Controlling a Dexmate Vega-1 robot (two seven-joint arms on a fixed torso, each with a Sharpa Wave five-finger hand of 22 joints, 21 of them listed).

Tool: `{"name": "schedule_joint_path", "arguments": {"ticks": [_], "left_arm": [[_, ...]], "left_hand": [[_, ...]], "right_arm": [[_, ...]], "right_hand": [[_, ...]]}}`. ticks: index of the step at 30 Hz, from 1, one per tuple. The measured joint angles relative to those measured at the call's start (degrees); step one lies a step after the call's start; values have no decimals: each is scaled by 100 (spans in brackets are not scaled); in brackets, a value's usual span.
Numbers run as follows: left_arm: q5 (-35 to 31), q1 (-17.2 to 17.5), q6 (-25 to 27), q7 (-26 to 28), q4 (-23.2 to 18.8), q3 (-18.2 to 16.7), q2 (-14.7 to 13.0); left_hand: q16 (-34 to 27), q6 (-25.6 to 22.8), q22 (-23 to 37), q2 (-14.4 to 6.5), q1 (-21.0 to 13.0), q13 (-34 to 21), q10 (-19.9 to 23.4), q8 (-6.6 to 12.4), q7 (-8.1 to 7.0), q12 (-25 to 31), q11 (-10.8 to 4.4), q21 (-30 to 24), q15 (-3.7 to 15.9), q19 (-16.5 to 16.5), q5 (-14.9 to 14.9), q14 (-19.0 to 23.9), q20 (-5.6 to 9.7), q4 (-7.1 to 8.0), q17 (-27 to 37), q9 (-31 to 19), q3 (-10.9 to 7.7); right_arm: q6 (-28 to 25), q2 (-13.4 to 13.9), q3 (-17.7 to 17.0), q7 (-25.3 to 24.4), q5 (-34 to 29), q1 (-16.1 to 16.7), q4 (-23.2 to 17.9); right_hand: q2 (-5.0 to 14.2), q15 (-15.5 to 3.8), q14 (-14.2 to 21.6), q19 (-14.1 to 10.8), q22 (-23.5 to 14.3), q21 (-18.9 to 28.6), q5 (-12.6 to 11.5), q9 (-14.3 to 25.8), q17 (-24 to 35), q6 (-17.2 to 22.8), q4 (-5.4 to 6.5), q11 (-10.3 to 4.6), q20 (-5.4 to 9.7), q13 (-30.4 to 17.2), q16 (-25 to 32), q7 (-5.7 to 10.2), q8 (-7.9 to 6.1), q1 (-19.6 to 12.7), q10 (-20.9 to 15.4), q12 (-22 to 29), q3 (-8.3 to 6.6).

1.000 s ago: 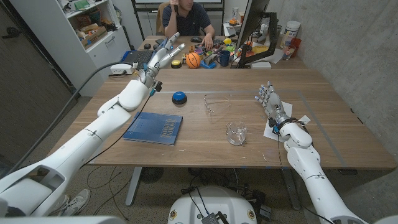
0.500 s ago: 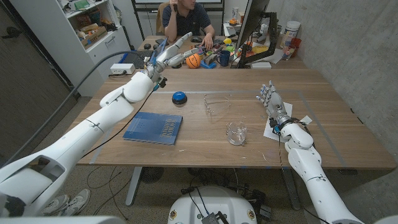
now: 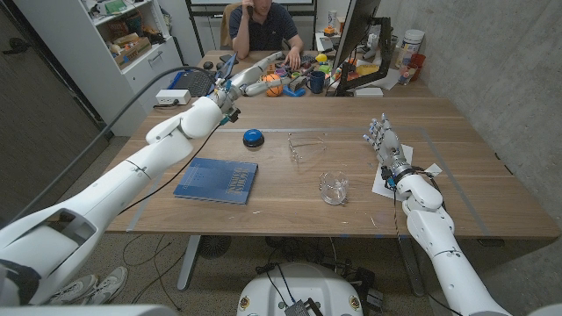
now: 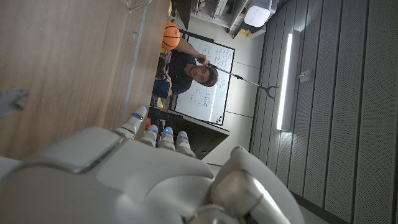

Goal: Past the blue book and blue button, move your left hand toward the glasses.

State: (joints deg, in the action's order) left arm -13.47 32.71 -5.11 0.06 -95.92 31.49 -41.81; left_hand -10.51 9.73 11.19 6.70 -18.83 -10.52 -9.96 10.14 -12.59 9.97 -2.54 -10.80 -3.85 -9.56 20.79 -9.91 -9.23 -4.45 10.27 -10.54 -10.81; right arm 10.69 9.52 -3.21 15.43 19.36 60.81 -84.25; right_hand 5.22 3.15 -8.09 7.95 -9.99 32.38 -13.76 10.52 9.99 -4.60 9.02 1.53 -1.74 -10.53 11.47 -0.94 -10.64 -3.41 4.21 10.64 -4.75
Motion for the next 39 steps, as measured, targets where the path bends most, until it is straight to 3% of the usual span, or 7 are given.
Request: {"name": "schedule_joint_path", "arguments": {"ticks": [16,31,32,39], "left_arm": [[-355,-420,53,-471,336,424,142],[-382,-698,37,-503,663,772,328],[-699,-717,-102,-835,690,807,345],[-762,-814,-117,-891,813,996,435]], "left_hand": [[-78,0,-27,161,-161,0,-2,0,0,22,61,0,-57,-8,128,-3,-52,-135,0,1,135],[-78,0,-27,203,-293,0,-2,0,0,31,61,-23,-103,-27,212,8,-97,-206,-1,1,207],[-78,0,-27,203,-293,0,-1,0,0,43,61,-23,-103,-9,219,8,-114,-214,-1,1,215],[-78,-1,-27,195,-346,0,-1,0,0,43,61,-23,-103,-9,234,9,-114,-237,-1,1,238]], "right_arm": [[47,-9,-9,-3,2,-70,130],[85,-9,-9,18,24,-77,142],[88,-9,-15,19,26,-126,238],[108,-9,-15,23,30,-127,247]], "right_hand": [[0,0,0,0,0,-45,0,-13,0,0,24,-21,0,0,0,1,0,0,-21,0,24],[-23,0,0,0,-9,-45,0,-13,0,-1,24,-73,0,0,0,1,0,22,-11,0,24],[-23,0,0,0,-23,-44,0,-13,0,-1,24,-73,0,0,0,1,0,22,-11,0,24],[0,0,0,0,-29,-82,0,-13,0,-1,24,-73,0,0,0,1,0,45,-11,0,24]]}}
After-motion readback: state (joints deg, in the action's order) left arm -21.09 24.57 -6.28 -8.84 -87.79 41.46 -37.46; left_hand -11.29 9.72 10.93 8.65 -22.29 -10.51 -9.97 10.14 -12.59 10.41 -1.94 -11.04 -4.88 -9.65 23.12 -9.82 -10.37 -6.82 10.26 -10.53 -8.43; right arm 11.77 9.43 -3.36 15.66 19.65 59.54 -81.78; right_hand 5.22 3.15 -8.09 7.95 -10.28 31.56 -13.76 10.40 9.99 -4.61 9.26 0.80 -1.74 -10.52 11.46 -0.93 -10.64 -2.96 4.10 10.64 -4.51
